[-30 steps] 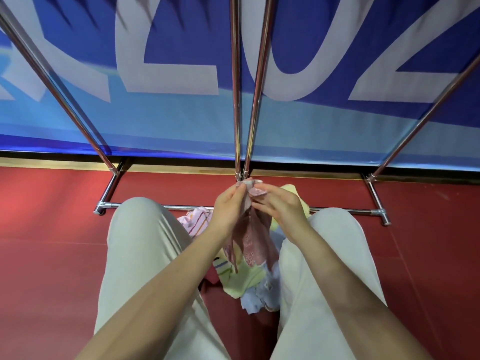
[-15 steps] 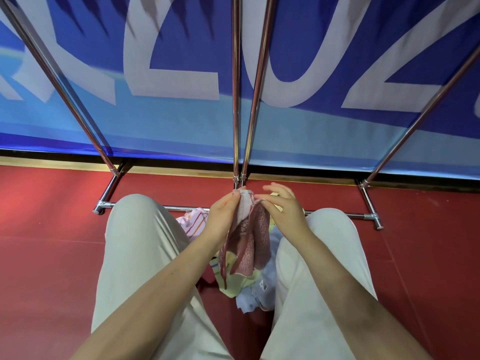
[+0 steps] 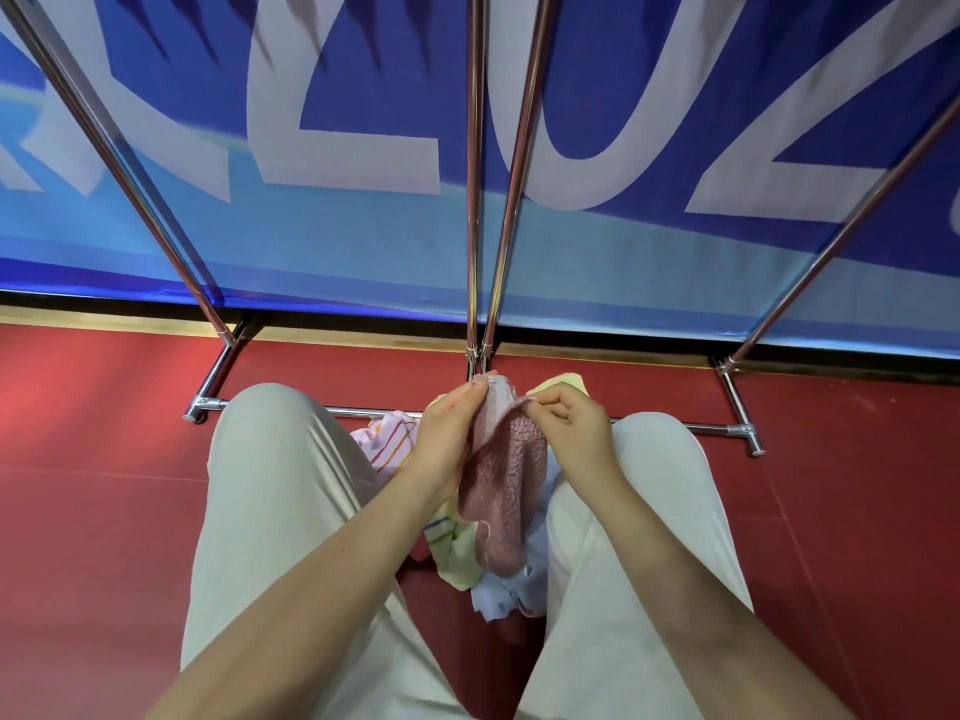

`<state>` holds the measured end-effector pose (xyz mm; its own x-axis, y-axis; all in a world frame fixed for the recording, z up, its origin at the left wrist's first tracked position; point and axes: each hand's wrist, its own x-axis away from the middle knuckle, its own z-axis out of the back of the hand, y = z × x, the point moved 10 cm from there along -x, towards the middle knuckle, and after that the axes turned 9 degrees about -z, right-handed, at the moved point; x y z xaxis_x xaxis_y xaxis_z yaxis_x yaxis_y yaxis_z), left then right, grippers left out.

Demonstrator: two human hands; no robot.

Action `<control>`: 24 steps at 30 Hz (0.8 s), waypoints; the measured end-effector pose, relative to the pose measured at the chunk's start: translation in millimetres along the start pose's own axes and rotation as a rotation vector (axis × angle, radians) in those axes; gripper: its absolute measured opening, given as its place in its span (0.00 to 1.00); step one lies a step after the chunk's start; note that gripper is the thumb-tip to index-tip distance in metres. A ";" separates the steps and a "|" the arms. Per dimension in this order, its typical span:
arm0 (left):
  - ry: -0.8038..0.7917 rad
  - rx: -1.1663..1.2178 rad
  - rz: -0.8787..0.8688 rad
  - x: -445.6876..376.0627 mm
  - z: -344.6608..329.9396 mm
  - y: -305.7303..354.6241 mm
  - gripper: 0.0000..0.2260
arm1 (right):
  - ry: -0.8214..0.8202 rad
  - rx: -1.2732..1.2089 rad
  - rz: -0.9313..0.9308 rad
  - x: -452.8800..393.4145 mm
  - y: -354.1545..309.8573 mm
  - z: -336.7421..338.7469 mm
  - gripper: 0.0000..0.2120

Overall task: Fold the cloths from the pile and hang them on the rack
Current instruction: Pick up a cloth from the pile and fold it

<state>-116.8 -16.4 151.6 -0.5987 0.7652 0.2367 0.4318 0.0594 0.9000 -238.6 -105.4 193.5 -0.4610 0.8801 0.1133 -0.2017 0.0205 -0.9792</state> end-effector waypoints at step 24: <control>-0.027 -0.092 0.067 -24.4 -15.8 -47.2 0.17 | 0.035 0.010 -0.015 -18.2 21.3 -1.7 0.09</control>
<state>-133.2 -48.1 109.1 -0.5516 0.7827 0.2884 0.4055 -0.0506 0.9127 -233.0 -120.2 170.3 -0.4275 0.8958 0.1219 -0.2173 0.0290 -0.9757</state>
